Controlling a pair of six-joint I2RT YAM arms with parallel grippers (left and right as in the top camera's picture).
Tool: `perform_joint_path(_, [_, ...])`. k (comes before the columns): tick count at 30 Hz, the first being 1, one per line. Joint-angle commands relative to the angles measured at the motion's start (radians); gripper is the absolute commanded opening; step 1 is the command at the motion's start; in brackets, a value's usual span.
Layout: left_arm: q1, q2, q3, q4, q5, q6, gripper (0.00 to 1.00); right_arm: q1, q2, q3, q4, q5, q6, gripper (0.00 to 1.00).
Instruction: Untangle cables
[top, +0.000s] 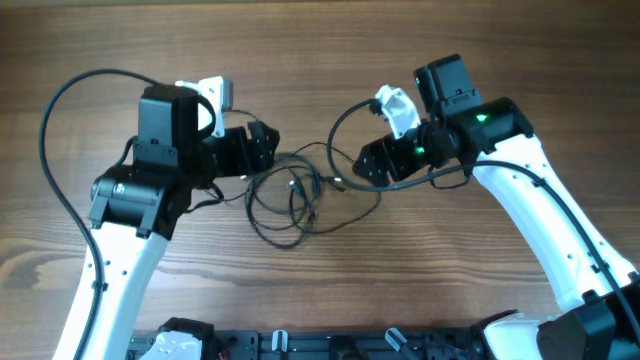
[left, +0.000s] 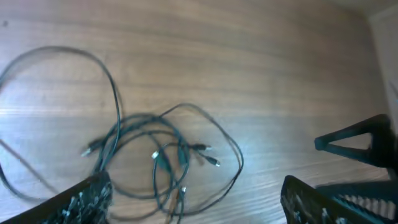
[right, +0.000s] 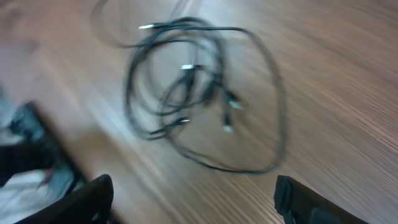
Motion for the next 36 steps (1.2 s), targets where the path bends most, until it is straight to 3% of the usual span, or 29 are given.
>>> perform_joint_path(1, [0.004, -0.056, 0.018, -0.037, 0.052, 0.042, 0.88, 0.044, 0.013, -0.026, -0.008, -0.156, -0.134, 0.85])
perform_joint_path(4, [0.004, -0.097, 0.018, -0.034, 0.008, 0.048, 0.88, 0.096, 0.027, -0.030, -0.004, -0.099, -0.111, 0.85])
perform_joint_path(9, [0.004, -0.185, 0.018, -0.024, -0.224, -0.062, 0.88, 0.190, 0.085, -0.031, 0.067, 0.098, 0.035, 0.85])
perform_joint_path(14, [0.004, -0.284, 0.018, -0.068, -0.232, -0.062, 0.88, 0.237, 0.201, -0.031, 0.173, 0.327, 0.422, 0.85])
perform_joint_path(18, [0.004, -0.331, 0.018, -0.108, -0.232, -0.061, 0.89, 0.237, 0.309, -0.031, 0.222, 0.296, 0.699, 0.85])
perform_joint_path(24, [0.004, -0.335, 0.018, -0.137, -0.232, -0.061, 0.89, 0.267, 0.408, -0.031, 0.269, 0.224, 0.979, 0.81])
perform_joint_path(36, [0.004, -0.322, 0.018, -0.160, -0.232, -0.061, 0.91, 0.470, 0.457, -0.031, 0.365, 0.286, 1.145, 0.80])
